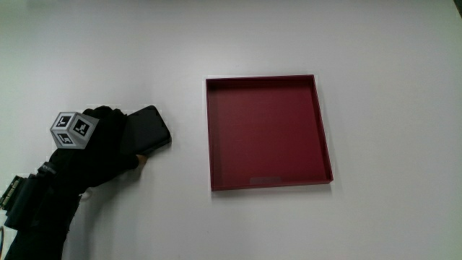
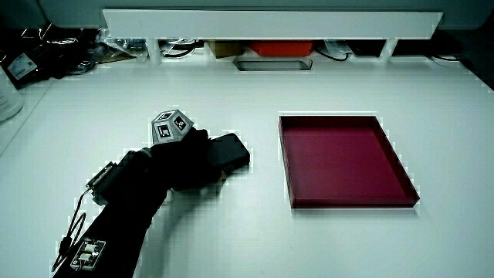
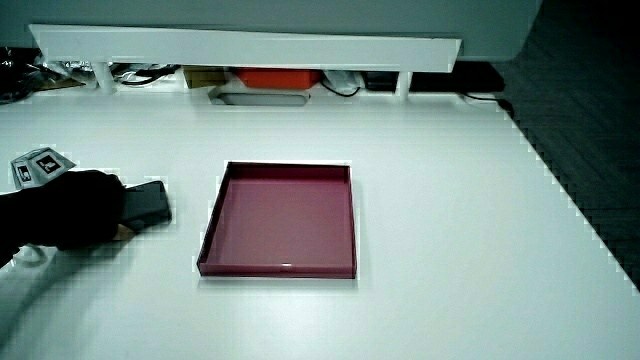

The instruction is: Place battery on desk

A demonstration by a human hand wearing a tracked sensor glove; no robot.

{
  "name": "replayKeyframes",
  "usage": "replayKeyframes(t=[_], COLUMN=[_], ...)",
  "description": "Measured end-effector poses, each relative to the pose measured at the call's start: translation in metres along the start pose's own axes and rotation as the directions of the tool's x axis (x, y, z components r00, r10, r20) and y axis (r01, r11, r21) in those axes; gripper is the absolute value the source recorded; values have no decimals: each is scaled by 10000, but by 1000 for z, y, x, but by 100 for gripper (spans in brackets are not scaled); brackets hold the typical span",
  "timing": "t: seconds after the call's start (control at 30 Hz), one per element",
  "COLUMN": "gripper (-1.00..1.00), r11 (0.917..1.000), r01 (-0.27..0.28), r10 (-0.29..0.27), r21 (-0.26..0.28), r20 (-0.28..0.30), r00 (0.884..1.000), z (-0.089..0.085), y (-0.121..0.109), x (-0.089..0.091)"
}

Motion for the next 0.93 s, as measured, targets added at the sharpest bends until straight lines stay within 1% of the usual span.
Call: replayKeyframes(t=[0.03,0.07,0.1,0.13,0.2,0.23,0.27,0.3,0.37,0.4,0.43,0.5,0.53,0.57,0.6,0.63,0.67,0.7,0.73,0.77,0.8,0.83,0.87,0.9,0.93], gripper=[0,0,0,0,0,-5,-10,-14,-24,-29,-33,-43,-48,-52,-57,-62,-67,-71,-76,-81,-86,-90,-95,-100,-100], r11=[10000,10000,10000,9999,9998,9998,9998,9997,9993,9989,9986,9971,9959,9932,9913,9914,9944,9977,9990,9981,9977,9979,9982,9957,9918], r01=[47,23,11,-43,6,-91,-62,-69,-232,-230,-278,-358,-456,-544,-541,-323,-121,7,191,531,675,650,578,892,1279], r10=[-47,-23,-10,41,-7,89,61,67,224,220,261,331,421,498,501,306,122,-9,-198,-538,-671,-651,-582,-896,-1280], r21=[-23,35,-97,-157,-192,-170,-163,-252,-279,-414,-450,-667,-783,-1028,-1197,-1270,-1049,-672,-415,-306,89,-47,-173,-256,-55], r20=[113,35,24,-136,-64,-113,-72,-65,-268,-242,-371,-425,-464,-463,-359,-152,8,-26,-158,-211,-404,-247,-234,-158,-142], r00=[9999,10000,10000,9999,10000,9999,10000,10000,9994,9995,9990,9986,9980,9977,9981,9994,9999,10000,9997,9983,9969,9976,9980,9958,9917], z=[0,0,0,0,1,0,1,-1,-2,-1,-2,-3,-4,-6,-5,-4,-1,9,14,20,35,41,46,50,53], y=[0,0,2,2,1,2,1,2,1,1,1,0,0,1,-1,-4,-8,-16,-20,-26,-38,-46,-55,-63,-69], x=[1,1,1,3,5,3,5,2,3,6,6,7,7,3,3,3,3,14,18,26,46,54,63,72,78])
